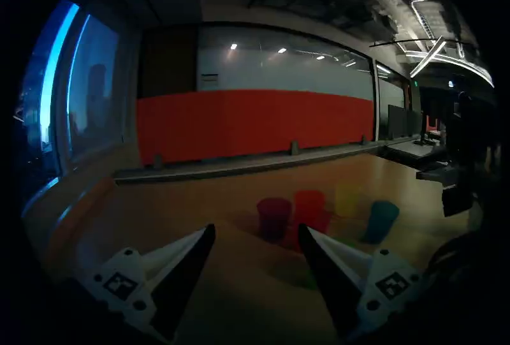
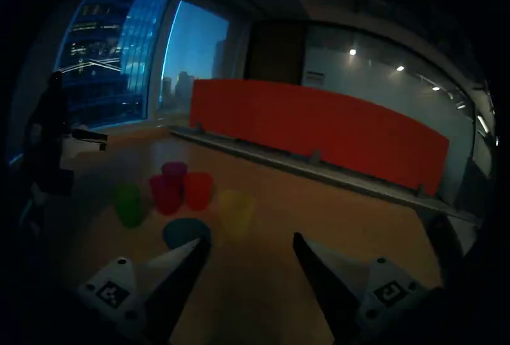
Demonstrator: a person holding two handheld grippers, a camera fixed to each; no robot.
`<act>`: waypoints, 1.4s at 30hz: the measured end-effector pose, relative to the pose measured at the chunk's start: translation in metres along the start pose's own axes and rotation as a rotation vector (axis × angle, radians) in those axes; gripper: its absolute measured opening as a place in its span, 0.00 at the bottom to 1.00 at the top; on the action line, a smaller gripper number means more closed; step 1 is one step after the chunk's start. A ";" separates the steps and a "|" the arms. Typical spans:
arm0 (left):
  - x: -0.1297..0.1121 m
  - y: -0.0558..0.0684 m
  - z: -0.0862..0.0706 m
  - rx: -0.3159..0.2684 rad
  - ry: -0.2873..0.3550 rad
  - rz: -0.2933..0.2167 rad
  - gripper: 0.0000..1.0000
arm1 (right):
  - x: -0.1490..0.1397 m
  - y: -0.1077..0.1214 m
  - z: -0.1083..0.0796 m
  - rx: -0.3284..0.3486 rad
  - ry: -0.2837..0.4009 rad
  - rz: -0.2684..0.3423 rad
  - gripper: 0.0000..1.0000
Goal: Pour water
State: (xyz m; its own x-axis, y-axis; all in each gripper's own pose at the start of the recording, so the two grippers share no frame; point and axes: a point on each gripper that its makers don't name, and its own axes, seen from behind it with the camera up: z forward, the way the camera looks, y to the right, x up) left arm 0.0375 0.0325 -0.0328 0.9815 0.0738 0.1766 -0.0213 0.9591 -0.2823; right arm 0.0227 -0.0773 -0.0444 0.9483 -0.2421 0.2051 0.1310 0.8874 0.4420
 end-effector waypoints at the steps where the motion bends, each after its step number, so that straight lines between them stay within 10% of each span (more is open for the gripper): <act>1: 0.002 -0.001 -0.001 0.013 0.011 -0.001 0.96 | 0.002 0.002 0.000 -0.015 0.012 0.006 1.00; 18: 0.029 -0.012 -0.002 0.153 0.160 -0.029 0.96 | 0.029 0.051 -0.014 -0.274 0.206 0.125 1.00; 42: 0.032 -0.023 0.000 0.234 0.224 -0.054 0.96 | 0.032 0.088 -0.038 -0.499 0.279 0.189 1.00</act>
State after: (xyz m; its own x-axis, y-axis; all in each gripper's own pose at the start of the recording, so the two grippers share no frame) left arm 0.0696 0.0126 -0.0209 0.9993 -0.0163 -0.0334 0.0146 0.9987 -0.0493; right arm 0.0758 0.0074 -0.0318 0.9996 -0.0097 -0.0267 0.0081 0.9983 -0.0573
